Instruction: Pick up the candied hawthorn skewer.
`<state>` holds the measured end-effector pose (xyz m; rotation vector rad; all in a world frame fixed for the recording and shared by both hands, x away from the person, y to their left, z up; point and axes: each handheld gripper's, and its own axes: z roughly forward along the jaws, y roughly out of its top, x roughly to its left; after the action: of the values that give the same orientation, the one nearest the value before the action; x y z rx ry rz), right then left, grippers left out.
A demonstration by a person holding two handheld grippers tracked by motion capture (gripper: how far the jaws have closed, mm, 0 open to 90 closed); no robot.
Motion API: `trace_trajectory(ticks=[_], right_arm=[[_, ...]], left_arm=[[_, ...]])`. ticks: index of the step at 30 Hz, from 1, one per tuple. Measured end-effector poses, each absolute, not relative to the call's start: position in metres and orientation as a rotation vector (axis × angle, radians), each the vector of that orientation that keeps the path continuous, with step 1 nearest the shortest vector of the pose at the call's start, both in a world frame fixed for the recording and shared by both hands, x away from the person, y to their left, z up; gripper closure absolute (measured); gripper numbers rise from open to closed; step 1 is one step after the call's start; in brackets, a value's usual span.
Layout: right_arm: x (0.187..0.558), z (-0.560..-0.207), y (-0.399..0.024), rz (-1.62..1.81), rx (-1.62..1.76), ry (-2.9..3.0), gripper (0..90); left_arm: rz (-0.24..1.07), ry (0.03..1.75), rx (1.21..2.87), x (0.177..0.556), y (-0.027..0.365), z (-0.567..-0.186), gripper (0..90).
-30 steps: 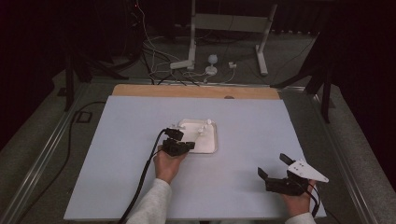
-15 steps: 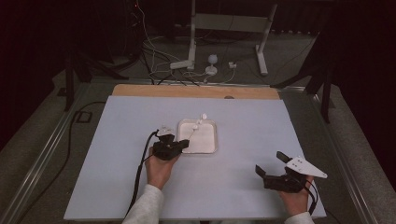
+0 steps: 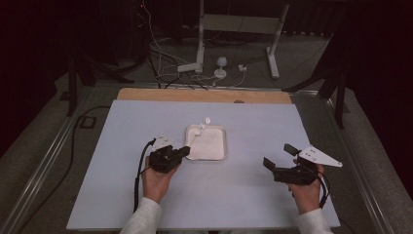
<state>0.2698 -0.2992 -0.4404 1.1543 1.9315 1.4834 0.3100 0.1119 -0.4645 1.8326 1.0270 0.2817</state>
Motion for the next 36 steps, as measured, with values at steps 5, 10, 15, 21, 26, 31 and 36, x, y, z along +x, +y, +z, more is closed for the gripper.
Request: trace_trajectory(ticks=[5, 10, 15, 21, 26, 31, 36], right_arm=[[0.282, -0.426, -0.291, 1.512, 1.150, 1.930, 0.0], [0.295, -0.417, -0.281, 1.518, 1.144, 1.947, 0.0], [0.305, -0.410, -0.268, 1.539, 1.133, 1.961, 0.0], [0.315, -0.402, -0.253, 1.571, 1.106, 1.980, 0.0], [0.322, -0.395, -0.244, 1.571, 1.090, 1.995, 0.0], [0.330, -0.386, -0.233, 1.596, 1.073, 1.995, 0.0], [0.338, -0.382, -0.224, 1.613, 1.080, 2.003, 0.0]], left_arm=[[0.290, 1.013, 1.817, 0.304, 0.118, -0.464, 90.0], [0.304, 0.983, 1.797, 0.300, 0.123, -0.466, 90.0], [0.322, 0.952, 1.794, 0.297, 0.124, -0.465, 89.9], [0.323, 0.951, 1.814, 0.296, 0.126, -0.465, 89.9], [0.315, 0.949, 1.806, 0.296, 0.127, -0.465, 89.9], [0.320, 0.936, 1.811, 0.296, 0.125, -0.465, 89.8], [0.320, 0.936, 1.814, 0.296, 0.125, -0.466, 89.8]])
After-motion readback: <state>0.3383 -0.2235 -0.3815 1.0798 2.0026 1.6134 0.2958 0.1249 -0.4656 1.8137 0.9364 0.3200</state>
